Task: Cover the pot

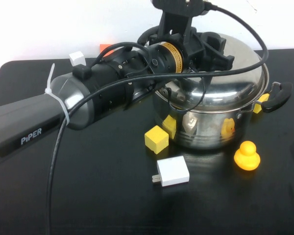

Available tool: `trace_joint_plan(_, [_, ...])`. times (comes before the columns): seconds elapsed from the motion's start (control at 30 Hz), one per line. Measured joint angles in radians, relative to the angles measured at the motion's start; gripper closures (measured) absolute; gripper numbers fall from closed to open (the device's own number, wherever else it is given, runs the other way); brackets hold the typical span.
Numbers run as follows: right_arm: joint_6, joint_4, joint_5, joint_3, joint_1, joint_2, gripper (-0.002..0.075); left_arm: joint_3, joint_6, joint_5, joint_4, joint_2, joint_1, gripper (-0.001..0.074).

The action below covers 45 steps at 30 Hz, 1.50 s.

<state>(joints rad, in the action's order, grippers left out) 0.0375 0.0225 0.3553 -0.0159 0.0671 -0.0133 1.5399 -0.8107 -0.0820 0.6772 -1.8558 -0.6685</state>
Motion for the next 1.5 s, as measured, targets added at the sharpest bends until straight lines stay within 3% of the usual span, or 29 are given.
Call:
trace_joint_plan(0.07, [0.000, 0.000, 0.000, 0.000, 0.000, 0.000, 0.0728, 0.000, 0.000, 0.007, 0.003, 0.000, 0.000, 0.0388])
trace_joint_plan(0.23, [0.000, 0.000, 0.000, 0.000, 0.000, 0.000, 0.0728, 0.000, 0.000, 0.046, 0.009, 0.017, -0.002, 0.0227])
trace_joint_plan(0.37, [0.000, 0.000, 0.000, 0.000, 0.000, 0.000, 0.0728, -0.002, 0.007, 0.072, 0.043, 0.069, -0.002, 0.0213])
trace_joint_plan(0.6, [0.000, 0.000, 0.000, 0.000, 0.000, 0.000, 0.0728, -0.002, 0.019, 0.192, 0.146, 0.222, -0.002, 0.0338])
trace_joint_plan(0.83, [0.000, 0.000, 0.000, 0.000, 0.000, 0.000, 0.0728, -0.002, -0.014, 0.445, 0.141, 0.426, -0.002, 0.0643])
trace_joint_plan(0.93, [0.000, 0.000, 0.000, 0.000, 0.000, 0.000, 0.0728, -0.002, -0.003, 0.558, 0.118, 0.502, -0.002, 0.0708])
trace_joint_plan(1.1, [0.000, 0.000, 0.000, 0.000, 0.000, 0.000, 0.0728, -0.113, 0.008, 0.610, 0.096, 0.633, -0.002, 0.0731])
trace_joint_plan(1.5, [0.000, 0.000, 0.000, 0.000, 0.000, 0.000, 0.0728, -0.704, -0.098, 0.534, 0.045, 1.086, -0.002, 0.0735])
